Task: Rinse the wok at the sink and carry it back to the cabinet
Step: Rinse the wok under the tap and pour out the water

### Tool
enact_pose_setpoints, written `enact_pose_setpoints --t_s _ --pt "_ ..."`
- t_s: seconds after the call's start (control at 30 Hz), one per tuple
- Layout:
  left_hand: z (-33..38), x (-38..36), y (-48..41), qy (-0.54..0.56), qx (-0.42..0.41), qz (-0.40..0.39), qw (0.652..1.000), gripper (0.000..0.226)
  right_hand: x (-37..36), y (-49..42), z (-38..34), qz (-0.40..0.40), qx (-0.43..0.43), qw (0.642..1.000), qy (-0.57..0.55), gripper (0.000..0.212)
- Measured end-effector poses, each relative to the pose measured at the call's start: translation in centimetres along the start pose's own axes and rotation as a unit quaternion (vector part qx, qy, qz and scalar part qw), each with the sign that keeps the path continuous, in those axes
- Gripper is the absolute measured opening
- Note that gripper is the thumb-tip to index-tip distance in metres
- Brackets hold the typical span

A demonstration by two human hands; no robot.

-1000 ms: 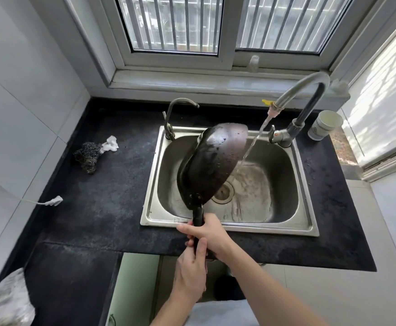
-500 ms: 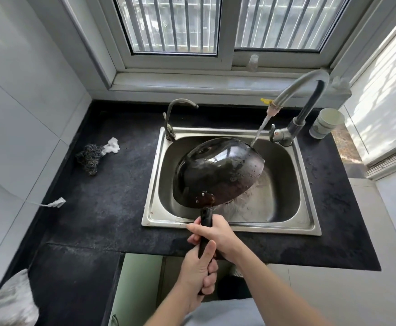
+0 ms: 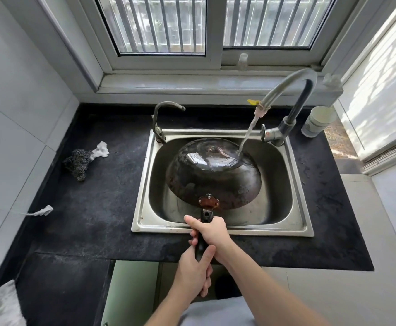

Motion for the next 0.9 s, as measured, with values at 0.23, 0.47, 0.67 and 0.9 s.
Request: enact_pose_setpoints --t_s 0.23,0.47,0.67,0.9 --pt "-0.1 -1.0 -0.2 -0.023 -0.008 0.023 0.999 0.009 1.2 -0.2 0.3 -0.006 -0.037 0.999 -0.001 0.042" --pt "-0.7 -1.7 -0.2 -0.070 -0.047 0.019 0.996 0.006 2.7 0.4 0.9 0.008 -0.022 1.000 -0.019 0.039" --pt "-0.8 -2.8 -0.5 -0.116 -0.071 0.009 0.991 0.017 4.3 1.0 1.4 0.045 0.010 0.998 -0.041 0.031" --pt "-0.2 -3.7 -1.0 -0.150 -0.071 0.016 0.986 0.043 5.9 1.1 0.7 0.051 0.004 0.995 -0.081 0.030"
Point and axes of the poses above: each hand's wrist, its own y-axis away from the middle knuckle, its own x-axis out of the back of the hand, z = x × y, the point moved 1 cm from there along -y, towards the middle knuckle, and after that the axes turned 10 degrees about x, right-handed, at the moved point
